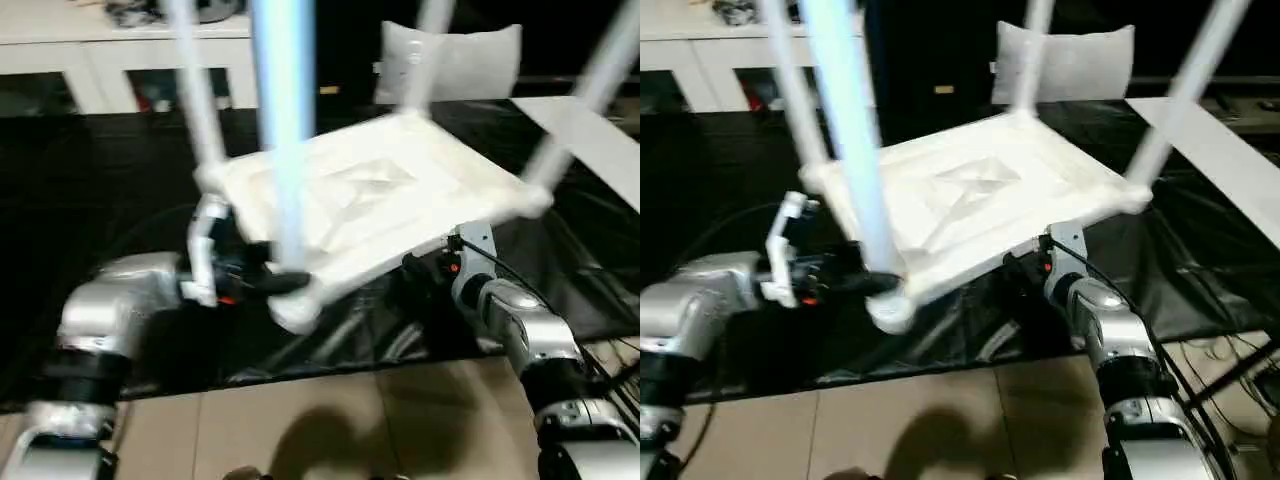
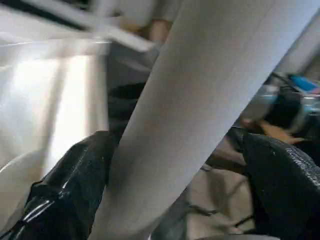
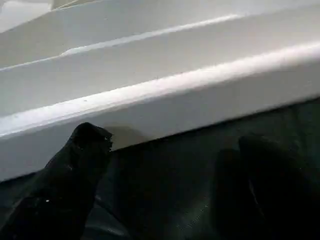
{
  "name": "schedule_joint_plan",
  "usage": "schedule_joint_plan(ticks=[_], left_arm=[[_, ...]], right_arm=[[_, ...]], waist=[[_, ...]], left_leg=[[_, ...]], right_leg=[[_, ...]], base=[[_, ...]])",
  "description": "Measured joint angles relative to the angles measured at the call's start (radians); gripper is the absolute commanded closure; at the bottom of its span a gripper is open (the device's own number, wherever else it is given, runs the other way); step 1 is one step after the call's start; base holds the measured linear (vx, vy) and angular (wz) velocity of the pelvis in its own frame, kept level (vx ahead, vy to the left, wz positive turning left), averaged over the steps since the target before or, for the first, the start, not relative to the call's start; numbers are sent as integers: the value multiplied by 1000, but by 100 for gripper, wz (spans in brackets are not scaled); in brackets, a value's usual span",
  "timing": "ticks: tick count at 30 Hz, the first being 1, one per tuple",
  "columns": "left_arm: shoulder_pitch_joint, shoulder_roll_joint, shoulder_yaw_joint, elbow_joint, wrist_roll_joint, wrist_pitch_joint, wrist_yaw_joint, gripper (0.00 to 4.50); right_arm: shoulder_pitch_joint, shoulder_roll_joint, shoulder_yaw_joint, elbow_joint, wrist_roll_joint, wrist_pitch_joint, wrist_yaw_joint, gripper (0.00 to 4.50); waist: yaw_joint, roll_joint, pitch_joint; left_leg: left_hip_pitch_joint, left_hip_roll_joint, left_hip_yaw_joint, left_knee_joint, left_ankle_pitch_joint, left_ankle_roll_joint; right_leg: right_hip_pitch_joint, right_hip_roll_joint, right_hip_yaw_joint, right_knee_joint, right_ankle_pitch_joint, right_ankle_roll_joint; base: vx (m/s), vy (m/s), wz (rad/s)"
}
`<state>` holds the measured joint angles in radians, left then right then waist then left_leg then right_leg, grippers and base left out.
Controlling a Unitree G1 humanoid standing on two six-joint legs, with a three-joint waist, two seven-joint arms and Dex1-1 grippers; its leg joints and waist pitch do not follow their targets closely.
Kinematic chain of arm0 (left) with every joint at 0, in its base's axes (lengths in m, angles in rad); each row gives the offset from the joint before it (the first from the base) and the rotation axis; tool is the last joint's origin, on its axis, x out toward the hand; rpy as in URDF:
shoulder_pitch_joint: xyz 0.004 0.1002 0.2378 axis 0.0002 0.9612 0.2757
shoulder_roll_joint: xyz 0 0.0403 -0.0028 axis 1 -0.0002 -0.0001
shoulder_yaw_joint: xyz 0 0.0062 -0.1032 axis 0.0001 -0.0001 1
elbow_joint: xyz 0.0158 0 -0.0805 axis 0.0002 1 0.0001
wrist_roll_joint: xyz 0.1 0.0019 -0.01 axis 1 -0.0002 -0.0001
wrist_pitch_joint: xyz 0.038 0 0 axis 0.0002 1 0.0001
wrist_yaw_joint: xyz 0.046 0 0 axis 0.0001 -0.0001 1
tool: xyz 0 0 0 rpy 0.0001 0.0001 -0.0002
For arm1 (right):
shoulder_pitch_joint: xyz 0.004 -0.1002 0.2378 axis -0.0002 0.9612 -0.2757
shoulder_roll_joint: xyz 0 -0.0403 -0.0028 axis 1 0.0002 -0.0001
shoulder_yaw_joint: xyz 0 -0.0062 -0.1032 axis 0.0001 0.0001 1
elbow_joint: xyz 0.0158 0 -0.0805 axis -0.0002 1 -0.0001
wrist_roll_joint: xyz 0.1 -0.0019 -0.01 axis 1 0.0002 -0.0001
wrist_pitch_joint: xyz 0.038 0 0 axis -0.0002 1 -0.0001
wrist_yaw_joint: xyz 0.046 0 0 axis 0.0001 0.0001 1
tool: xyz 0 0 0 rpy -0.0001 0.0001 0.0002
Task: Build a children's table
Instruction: Rotate table base
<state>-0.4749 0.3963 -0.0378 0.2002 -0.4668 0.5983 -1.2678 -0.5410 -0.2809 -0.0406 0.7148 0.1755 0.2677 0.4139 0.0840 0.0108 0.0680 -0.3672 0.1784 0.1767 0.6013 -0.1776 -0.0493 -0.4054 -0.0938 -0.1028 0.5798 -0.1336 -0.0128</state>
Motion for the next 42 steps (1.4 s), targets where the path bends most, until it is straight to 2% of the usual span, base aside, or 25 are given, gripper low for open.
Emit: schedule_joint_plan(ticks=[3, 7, 10, 18, 21, 25, 33, 38, 42], left_arm=[[14, -60, -44, -69, -8, 8, 23, 2], [41, -143, -79, -181, -27, 47, 90, 2], [45, -157, -104, -238, -51, 67, 108, 2], [55, -221, -139, -293, -42, 81, 186, 2], [42, -272, -162, -274, 6, 35, 261, 2], [-16, -329, -182, -166, 114, -76, 415, 2], [-60, -315, -169, -55, 257, -219, 603, 2], [-6, -264, -186, -66, 268, -244, 548, 2], [13, -136, -279, -36, 308, -303, 408, 2]], right_arm=[[-8, -2, 4, 26, -12, -23, 9, 0], [-41, 14, 14, 87, -31, -83, 42, 0], [-50, 32, 29, 102, -31, -109, 72, 0], [-105, 72, 49, 141, -53, -169, 132, 0], [-139, 86, 52, 183, -70, -202, 118, 0], [-153, 114, 68, 207, -73, -228, 104, 0], [-145, 53, 16, 245, -78, -259, 41, 0], [-74, 3, -10, 179, -59, -258, 80, 0], [4, -53, -1, 22, -10, -244, 252, 0]], waist=[[-11, -5, 1], [-33, -6, 0], [-39, -6, 0], [-40, -6, 0], [-36, -7, 0], [-25, -6, 0], [-23, -6, -1], [-22, -5, -1], [-11, -4, -1]], left_leg=[[0, 1, 1, 0, 0, 0], [0, 2, 1, 0, 0, 0], [0, 3, 2, -2, 0, 0], [0, 4, 2, -1, 0, 0], [0, 4, 2, 0, 0, 0], [-1, 3, 2, 0, 0, 0], [0, 3, 2, 0, 0, 0], [-2, 3, 2, -1, 0, 0], [-2, 3, 2, -2, 0, 1]], right_leg=[[0, 1, 0, 0, 0, 0], [-1, 2, 0, 0, 0, 0], [-2, 3, 0, 0, 0, -1], [-2, 3, 0, 0, 1, -1], [-2, 3, 0, 0, 1, -1], [-1, 3, 0, -1, 1, -1], [-1, 3, 0, -1, 1, -1], [-3, 3, -1, 0, 1, -1], [-3, 3, -1, -1, 1, -1]], base=[[0, 0, 0], [0, 0, 0], [0, 0, 0], [0, 0, 0], [0, 0, 0], [0, 0, 0], [0, 0, 0], [0, 0, 0], [0, 0, 0]])
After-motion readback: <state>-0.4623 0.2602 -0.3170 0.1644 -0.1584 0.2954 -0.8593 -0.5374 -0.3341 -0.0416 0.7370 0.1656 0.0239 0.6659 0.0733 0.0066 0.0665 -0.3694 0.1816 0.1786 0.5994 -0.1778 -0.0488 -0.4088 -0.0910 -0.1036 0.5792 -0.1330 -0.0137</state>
